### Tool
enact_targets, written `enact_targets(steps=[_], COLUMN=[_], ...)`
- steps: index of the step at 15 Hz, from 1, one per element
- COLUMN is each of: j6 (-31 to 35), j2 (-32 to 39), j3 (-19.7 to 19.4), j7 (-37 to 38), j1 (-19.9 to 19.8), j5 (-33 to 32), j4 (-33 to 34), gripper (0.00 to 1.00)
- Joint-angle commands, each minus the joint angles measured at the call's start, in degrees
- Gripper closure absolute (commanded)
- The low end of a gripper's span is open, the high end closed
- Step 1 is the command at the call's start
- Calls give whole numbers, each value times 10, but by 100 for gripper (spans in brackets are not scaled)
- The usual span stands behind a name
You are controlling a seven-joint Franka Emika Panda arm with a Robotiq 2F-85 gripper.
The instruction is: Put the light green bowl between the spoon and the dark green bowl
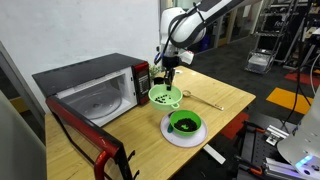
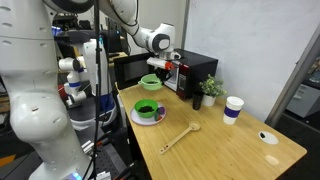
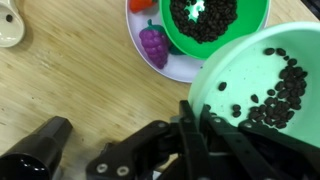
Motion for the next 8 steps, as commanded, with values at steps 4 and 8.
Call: enact_targets(steps=[4, 8], j6=[-8, -14], j2=[-66, -81], j3=[-40, -71], j7=[-109, -126], j1=[-55, -74], j5=[105, 148], j4=[-59, -75], gripper=[98, 98])
